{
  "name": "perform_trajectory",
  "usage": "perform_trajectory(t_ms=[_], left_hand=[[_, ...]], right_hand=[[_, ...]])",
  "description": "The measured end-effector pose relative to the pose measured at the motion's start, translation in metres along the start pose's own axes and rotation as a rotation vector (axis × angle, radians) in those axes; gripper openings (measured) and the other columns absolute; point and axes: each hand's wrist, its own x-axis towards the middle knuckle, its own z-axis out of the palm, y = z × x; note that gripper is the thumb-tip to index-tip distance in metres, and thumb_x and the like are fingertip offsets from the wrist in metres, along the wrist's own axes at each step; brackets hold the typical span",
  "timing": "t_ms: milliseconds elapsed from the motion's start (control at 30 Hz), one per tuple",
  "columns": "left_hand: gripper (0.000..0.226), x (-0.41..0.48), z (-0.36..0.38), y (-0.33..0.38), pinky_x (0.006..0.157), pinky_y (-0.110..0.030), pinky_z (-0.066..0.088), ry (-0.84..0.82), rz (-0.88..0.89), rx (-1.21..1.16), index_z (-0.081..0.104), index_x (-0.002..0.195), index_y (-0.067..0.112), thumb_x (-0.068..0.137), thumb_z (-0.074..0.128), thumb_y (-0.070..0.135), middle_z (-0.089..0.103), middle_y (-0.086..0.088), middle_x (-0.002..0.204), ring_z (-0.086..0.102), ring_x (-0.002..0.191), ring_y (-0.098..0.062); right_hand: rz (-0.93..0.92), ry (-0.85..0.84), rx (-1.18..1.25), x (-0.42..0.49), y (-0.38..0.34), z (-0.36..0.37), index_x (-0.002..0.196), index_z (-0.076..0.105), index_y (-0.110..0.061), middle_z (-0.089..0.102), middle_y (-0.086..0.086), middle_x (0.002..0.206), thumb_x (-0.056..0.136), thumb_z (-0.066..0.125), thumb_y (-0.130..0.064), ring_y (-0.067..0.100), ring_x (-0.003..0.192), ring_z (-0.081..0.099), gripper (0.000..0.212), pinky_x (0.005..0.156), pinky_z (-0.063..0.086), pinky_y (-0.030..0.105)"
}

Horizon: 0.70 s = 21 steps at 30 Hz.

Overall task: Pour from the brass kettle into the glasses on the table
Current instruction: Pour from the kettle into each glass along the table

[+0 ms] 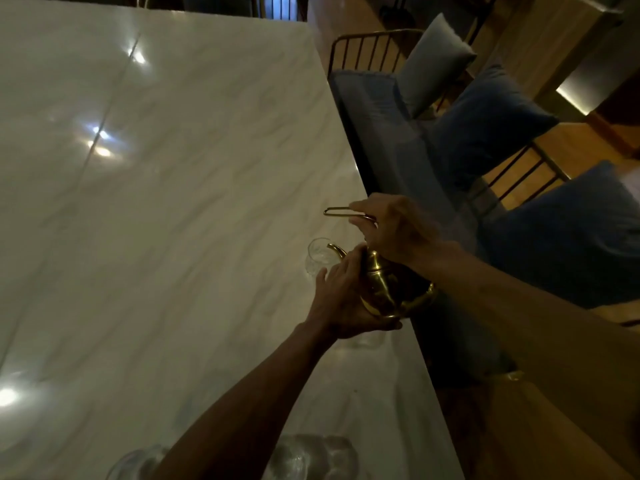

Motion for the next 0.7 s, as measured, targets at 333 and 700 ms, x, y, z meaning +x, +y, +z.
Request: perform_trajectory(t_ms=[333, 700], left_hand=[[0.14, 0.011, 0.007, -0.006, 0.109, -0.057, 0.046, 0.057, -0.079, -0.145, 0.014, 0.161, 0.032, 0.049, 0.082, 0.082, 0.051, 0.009, 0.153, 0.052, 0.139, -0.02], [0.132, 0.022, 0.006, -0.004, 0.11, -0.058, 0.045, 0.051, -0.109, -0.197, 0.019, 0.157, 0.036, 0.05, 0.082, 0.081, 0.054, 0.011, 0.15, 0.054, 0.137, -0.02]], right_hand=[[-0.015, -0.25, -0.063, 0.036, 0.002, 0.011, 0.112, 0.071, -0.002, 0.071, 0.015, 0.099, 0.096, 0.06, -0.025, 0.029, 0.088, 0.067, 0.03, 0.076, 0.054, 0.036], [0.001, -0.406, -0.121, 0.055, -0.001, 0.014, 0.104, 0.071, -0.006, 0.071, 0.011, 0.092, 0.096, 0.062, -0.023, 0.02, 0.075, 0.066, 0.022, 0.074, 0.059, 0.037]])
